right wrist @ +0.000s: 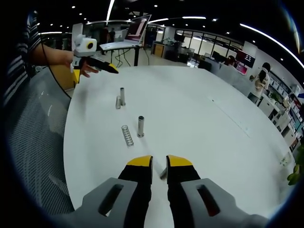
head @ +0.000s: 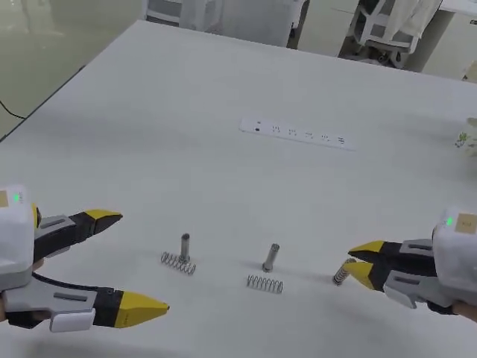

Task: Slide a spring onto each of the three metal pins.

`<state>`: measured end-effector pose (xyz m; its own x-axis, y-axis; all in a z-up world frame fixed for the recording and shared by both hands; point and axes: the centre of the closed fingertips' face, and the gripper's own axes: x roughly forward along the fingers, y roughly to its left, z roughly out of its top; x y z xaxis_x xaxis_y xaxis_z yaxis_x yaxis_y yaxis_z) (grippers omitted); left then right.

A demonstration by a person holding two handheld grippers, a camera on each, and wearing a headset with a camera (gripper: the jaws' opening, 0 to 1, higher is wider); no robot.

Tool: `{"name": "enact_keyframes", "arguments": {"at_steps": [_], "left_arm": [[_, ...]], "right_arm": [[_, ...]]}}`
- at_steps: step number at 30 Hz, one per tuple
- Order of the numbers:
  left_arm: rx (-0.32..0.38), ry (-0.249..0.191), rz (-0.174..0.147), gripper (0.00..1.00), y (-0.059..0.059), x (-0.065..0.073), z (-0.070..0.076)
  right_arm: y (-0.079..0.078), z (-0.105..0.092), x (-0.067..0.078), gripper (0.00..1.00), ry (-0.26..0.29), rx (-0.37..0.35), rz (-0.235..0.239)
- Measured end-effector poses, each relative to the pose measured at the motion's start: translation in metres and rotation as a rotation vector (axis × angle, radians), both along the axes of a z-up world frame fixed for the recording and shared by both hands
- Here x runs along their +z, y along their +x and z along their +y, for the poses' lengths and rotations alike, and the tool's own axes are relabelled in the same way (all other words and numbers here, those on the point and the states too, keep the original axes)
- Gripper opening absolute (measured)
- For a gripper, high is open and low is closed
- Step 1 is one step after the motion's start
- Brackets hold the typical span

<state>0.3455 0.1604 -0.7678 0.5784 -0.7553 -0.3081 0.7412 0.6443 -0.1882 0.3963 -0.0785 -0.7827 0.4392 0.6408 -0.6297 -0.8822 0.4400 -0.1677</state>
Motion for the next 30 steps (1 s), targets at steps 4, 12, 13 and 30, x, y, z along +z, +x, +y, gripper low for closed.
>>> {"name": "enact_keyframes", "arguments": {"at_steps": [4,12,13,30], "left_arm": [[-0.002,0.002,-0.001,0.98,0.000,0.000,0.000],[0.002,0.000,-0.002,0.98,0.000,0.001,0.001],[0.002,0.001,-0.002,0.98,0.000,0.001,0.001],[-0.001,0.004,0.002,0.98,-0.002,-0.001,0.000]], "right_arm": [[-0.003,0.003,-0.002,0.08,0.008,0.004,0.010],[-0.012,0.006,-0.006,0.08,0.005,0.019,0.030],[-0.013,0.006,-0.007,0.08,0.005,0.020,0.036],[-0.038,0.045,-0.023,0.08,-0.024,0.144,0.066]]}}
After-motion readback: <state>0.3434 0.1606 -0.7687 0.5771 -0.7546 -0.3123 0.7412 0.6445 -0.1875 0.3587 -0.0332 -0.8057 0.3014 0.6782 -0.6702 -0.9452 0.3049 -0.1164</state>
